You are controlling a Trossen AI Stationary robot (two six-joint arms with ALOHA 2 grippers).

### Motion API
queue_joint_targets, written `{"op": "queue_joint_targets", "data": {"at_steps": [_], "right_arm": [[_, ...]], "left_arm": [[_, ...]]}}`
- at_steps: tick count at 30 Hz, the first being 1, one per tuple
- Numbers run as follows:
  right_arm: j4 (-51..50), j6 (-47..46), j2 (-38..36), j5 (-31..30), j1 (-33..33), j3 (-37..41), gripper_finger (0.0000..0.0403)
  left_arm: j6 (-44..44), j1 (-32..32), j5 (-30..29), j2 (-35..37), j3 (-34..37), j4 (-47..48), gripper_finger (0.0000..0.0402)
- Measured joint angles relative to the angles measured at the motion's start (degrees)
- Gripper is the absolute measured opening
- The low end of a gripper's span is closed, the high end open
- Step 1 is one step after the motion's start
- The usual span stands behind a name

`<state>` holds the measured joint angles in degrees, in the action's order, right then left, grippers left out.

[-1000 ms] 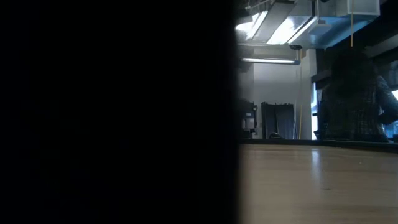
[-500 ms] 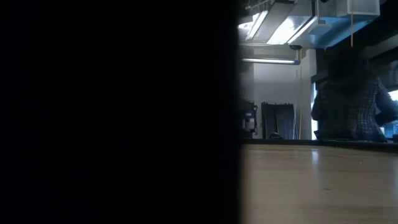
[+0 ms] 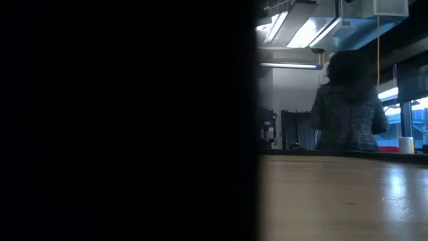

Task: Stack baskets on shelf by color
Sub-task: Stack the blue bin on top of the other blue bin on the shelf

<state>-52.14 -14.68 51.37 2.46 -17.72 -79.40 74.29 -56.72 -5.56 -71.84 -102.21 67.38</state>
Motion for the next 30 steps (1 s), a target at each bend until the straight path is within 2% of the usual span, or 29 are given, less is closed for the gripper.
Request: {"op": "queue_joint_targets", "data": {"at_steps": [5,14,30], "right_arm": [[0.0,-0.1,0.0,-1.7,0.0,0.0,0.0058],[0.0,-0.1,0.9,-2.1,0.0,0.0,0.0058],[0.0,0.0,2.8,-2.1,0.0,0.0,0.0058]], "left_arm": [[5.8,-2.6,0.3,-1.1,0.0,0.4,0.0000],[9.2,-5.0,1.0,-3.4,0.0,0.9,0.0000],[9.4,-5.6,0.8,-7.1,0.0,3.3,0.0000]]}}
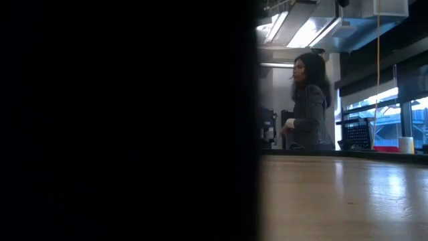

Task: Stack baskets on shelf by color
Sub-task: Stack the blue bin on top of the other blue bin on the shelf

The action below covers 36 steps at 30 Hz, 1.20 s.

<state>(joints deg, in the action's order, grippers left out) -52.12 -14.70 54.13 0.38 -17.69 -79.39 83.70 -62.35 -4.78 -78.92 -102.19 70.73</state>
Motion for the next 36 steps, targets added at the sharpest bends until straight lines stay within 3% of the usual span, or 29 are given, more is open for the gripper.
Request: {"op": "queue_joint_targets", "data": {"at_steps": [36], "right_arm": [[0.0,0.0,0.9,0.1,0.0,0.0,0.0058]], "left_arm": [[3.2,0.0,0.8,-0.9,0.0,6.0,0.0000]]}}
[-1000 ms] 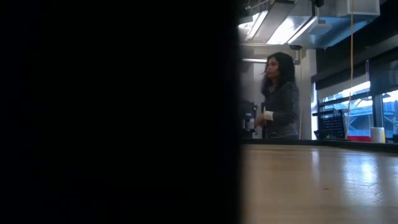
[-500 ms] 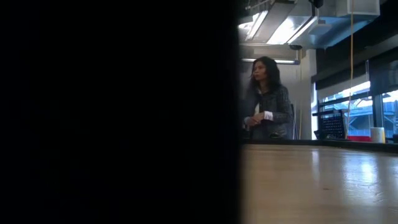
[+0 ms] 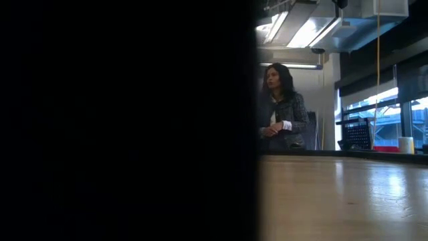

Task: Stack baskets on shelf by color
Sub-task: Stack the blue bin on top of the other blue bin on the shelf

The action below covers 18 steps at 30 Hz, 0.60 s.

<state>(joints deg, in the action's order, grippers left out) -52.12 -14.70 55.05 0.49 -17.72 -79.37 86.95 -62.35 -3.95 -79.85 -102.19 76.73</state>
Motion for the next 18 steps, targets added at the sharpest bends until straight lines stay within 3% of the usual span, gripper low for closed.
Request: {"op": "queue_joint_targets", "data": {"at_steps": [18], "right_arm": [[0.0,0.0,0.0,0.0,0.0,0.0,0.0058]], "left_arm": [[4.0,0.0,1.5,-0.4,0.0,-0.2,0.0000]]}}
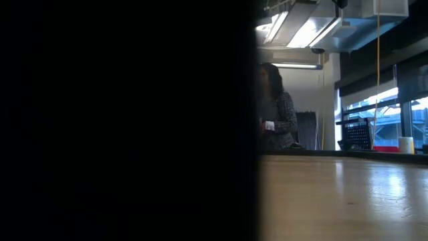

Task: Stack baskets on shelf by color
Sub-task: Stack the blue bin on top of the other blue bin on the shelf

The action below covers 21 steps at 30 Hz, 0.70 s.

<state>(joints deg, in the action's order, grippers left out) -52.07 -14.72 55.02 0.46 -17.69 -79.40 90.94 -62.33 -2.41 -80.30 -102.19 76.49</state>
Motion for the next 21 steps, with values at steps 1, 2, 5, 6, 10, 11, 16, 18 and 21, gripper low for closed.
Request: {"op": "queue_joint_targets", "data": {"at_steps": [1,2,5,6,10,11,16,18,21], "right_arm": [[0.0,0.0,0.0,0.0,0.0,0.0,0.0058],[0.2,0.0,0.0,0.0,0.0,0.0,0.0059],[1.3,0.0,0.0,0.0,0.0,0.0,0.0058],[1.7,0.0,0.0,0.0,0.0,0.0,0.0058],[1.9,0.0,0.0,0.0,0.0,0.0,0.0058],[1.9,0.0,0.0,0.0,0.0,0.0,0.0058],[1.9,0.0,0.0,0.0,0.0,0.0,0.0058],[1.9,0.0,0.0,0.0,0.0,0.0,0.0058],[1.9,0.0,0.0,0.0,0.0,0.0,0.0059]], "left_arm": [[0.0,0.0,-0.6,0.0,0.0,0.0,0.0000],[0.0,0.0,-1.2,0.0,0.0,0.2,0.0000],[0.1,0.0,-1.8,-0.1,0.0,1.1,0.0001],[0.0,0.0,-1.8,-0.1,0.0,1.0,0.0003],[0.2,0.0,-1.8,-0.1,0.0,1.0,0.0024],[0.4,0.0,-1.8,-0.1,0.0,1.1,0.0031],[1.5,0.0,-1.7,-0.1,0.0,1.0,0.0058],[1.5,0.0,-1.3,-0.1,0.0,0.9,0.0061],[1.8,0.0,0.2,-0.1,0.0,0.2,0.0062]]}}
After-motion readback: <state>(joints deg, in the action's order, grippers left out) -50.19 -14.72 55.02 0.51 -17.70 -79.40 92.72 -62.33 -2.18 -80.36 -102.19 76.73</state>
